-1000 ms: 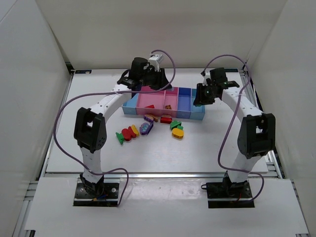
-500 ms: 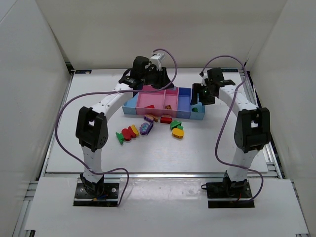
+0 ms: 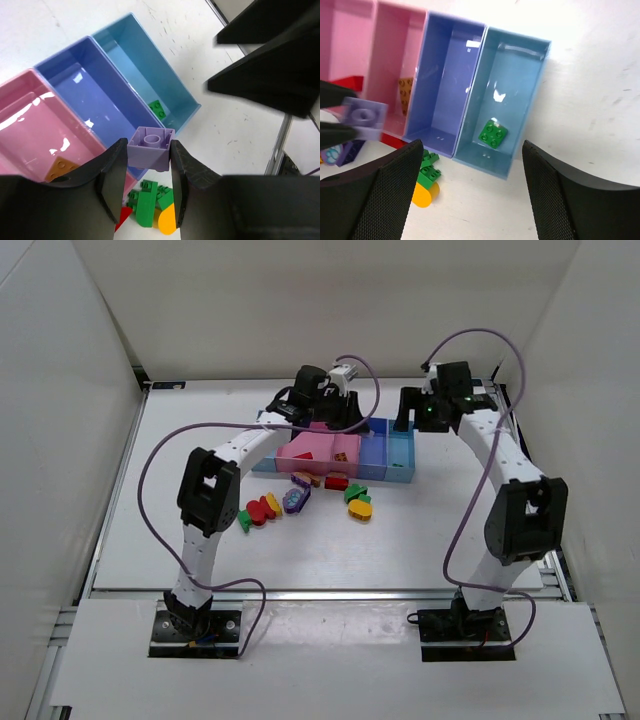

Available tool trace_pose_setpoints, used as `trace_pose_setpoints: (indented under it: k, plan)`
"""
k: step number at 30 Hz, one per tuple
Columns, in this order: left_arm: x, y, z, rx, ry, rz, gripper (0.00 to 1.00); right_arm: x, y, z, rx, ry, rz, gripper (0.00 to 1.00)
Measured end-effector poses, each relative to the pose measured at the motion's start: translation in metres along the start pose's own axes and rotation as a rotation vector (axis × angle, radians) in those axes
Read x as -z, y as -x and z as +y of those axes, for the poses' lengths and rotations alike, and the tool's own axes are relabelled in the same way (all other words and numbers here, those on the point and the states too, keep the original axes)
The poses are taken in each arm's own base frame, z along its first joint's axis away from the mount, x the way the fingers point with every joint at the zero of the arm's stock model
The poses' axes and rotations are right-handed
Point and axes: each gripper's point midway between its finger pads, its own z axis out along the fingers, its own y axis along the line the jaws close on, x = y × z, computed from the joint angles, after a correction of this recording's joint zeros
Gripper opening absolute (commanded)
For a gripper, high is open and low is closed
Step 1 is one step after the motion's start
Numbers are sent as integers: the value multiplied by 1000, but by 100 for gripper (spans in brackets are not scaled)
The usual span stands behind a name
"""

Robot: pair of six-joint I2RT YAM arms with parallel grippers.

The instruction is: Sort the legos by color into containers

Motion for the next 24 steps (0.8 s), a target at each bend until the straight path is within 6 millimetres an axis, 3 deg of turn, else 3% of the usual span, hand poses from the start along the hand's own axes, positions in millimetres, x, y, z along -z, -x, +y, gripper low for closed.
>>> trace_pose_setpoints:
  k: [4, 8, 12, 16, 24]
  plan:
    - [-16, -6, -4, -4, -25, 19, 20, 39, 26, -13, -15, -30, -111, 83]
    - [-31, -13, -4, -5, -41, 36, 29, 60, 34, -34, -53, -68, -158, 83]
    - [-41, -24, 1, 2, -40, 59, 34, 59, 23, -52, -92, -96, -138, 83]
    - [-47, -31, 6, 9, -34, 78, 47, 58, 13, -61, -116, -105, -113, 83]
    - [-51, -35, 11, -12, -25, 83, 65, 57, 9, -59, -119, -81, -99, 83]
